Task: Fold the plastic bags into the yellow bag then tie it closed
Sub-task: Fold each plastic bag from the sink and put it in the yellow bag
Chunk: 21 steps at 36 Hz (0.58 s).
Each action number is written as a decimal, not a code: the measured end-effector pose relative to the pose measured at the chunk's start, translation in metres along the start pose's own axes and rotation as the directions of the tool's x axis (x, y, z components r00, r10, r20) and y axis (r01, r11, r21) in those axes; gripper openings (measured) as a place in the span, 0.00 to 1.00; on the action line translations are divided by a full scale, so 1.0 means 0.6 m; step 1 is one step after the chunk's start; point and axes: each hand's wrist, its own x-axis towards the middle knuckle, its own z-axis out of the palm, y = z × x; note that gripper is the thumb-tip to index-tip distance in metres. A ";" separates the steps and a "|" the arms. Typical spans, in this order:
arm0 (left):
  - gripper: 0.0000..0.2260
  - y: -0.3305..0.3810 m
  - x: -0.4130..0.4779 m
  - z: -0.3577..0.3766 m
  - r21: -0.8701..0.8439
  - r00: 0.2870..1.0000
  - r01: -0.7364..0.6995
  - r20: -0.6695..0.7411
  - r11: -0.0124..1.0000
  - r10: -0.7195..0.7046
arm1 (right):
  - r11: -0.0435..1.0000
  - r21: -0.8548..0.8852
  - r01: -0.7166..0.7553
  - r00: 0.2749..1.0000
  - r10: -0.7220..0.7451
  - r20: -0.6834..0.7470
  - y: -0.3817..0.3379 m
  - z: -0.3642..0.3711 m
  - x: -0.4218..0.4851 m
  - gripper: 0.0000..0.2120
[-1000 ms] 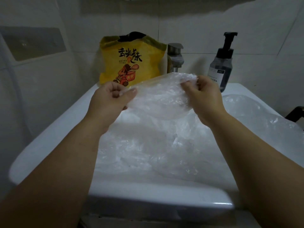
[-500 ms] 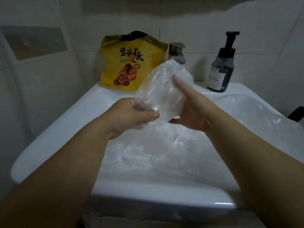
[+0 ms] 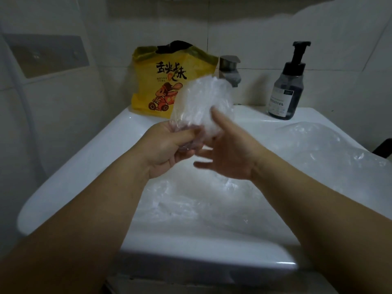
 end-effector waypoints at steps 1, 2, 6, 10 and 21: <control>0.04 -0.002 -0.001 0.000 0.031 1.000 0.002 0.026 1.000 -0.003 | 0.998 -0.057 -0.036 0.999 0.037 0.017 0.007 0.006 0.003 0.42; 0.06 -0.004 -0.002 0.001 0.073 0.999 0.011 0.048 0.997 -0.014 | 0.994 -0.098 -0.056 0.998 0.059 0.028 0.010 0.012 0.004 0.38; 0.06 -0.010 -0.006 0.006 0.192 0.992 0.071 0.087 0.979 -0.089 | 1.000 -0.002 -0.018 0.999 0.018 0.038 0.001 0.022 0.003 0.19; 0.03 -0.008 -0.011 0.003 0.259 0.974 0.138 0.139 0.956 -0.179 | 0.980 0.174 0.097 0.995 -0.098 -0.001 -0.026 -0.008 -0.004 0.10; 0.07 -0.015 -0.012 -0.010 0.505 0.946 0.126 0.198 0.854 -0.256 | 0.946 0.258 0.198 0.980 -0.183 -0.081 -0.050 -0.039 -0.028 0.13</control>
